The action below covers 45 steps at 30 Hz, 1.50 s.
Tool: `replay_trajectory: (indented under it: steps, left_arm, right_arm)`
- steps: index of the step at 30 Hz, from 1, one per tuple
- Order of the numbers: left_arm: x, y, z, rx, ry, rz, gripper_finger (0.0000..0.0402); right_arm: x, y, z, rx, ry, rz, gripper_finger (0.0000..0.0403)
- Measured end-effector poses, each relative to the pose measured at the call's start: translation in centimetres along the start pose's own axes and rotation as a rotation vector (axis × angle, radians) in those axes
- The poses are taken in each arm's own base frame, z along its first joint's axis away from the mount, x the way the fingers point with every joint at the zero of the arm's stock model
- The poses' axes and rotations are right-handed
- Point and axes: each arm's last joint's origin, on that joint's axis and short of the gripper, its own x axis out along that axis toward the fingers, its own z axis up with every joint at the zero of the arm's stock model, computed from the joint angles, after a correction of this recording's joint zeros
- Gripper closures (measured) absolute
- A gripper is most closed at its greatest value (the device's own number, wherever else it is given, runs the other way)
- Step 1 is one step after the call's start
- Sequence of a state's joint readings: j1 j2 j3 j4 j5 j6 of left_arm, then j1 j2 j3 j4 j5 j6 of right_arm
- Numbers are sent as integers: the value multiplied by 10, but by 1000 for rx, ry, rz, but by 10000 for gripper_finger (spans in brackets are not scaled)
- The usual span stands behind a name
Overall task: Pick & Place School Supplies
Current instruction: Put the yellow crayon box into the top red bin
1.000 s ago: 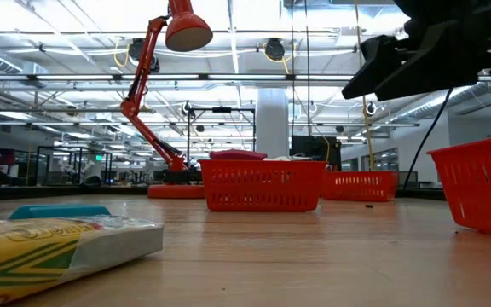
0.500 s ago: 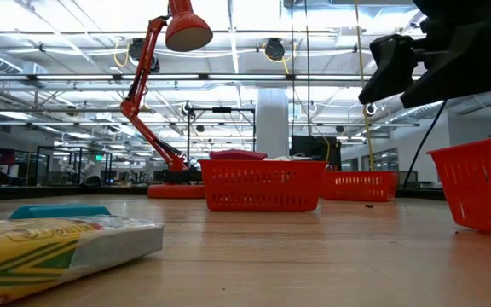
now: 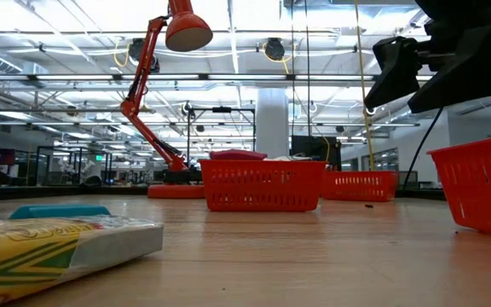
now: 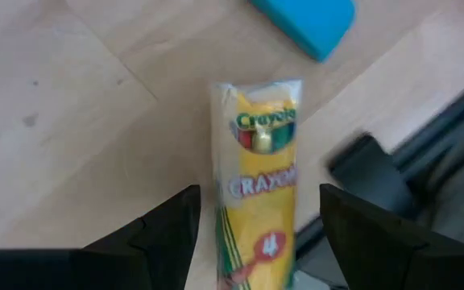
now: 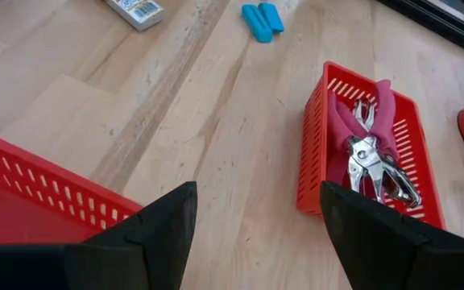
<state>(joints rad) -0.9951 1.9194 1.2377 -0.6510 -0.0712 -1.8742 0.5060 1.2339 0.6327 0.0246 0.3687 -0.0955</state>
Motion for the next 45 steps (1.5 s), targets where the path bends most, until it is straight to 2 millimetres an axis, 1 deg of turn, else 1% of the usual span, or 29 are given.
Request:
replay_trajectory:
  steps: [3,7,10,13,18,19,24,31,33,35,40,43,45]
  left_arm:
    - [4,-1,0,0,19,11,142]
    - [4,-1,0,-1,15,14,142]
    - [5,-1,2,1,13,18,157]
    - [5,1,2,17,8,32,203]
    - [5,3,3,63,-21,46,325]
    - [5,3,3,80,-25,45,333]
    - [6,2,9,134,-53,49,333]
    - [3,4,32,205,-58,124,333]
    - [-2,7,42,219,-67,168,333]
    - [-12,12,50,222,-75,212,333]
    - [-48,22,62,233,-126,244,333]
    - [-71,28,77,234,-204,237,333]
    - [-83,30,89,243,-256,226,333]
  right_arm:
    - [0,0,0,-1,0,-1,149]
    - [0,0,0,-2,-1,-1,149]
    - [0,0,0,-1,-1,-2,149]
    - [0,0,0,5,-1,-3,149]
    - [0,0,1,8,-8,-4,149]
    - [0,0,1,8,-9,-4,149]
    - [0,0,1,10,-10,-5,149]
    - [1,-4,3,27,-31,-40,149]
    - [1,-6,4,36,-38,-47,149]
    - [2,-8,5,46,-50,-52,149]
    - [6,-13,-2,65,-81,-79,149]
    - [9,-19,-12,73,-102,-111,149]
    - [11,-24,-18,86,-122,-137,149]
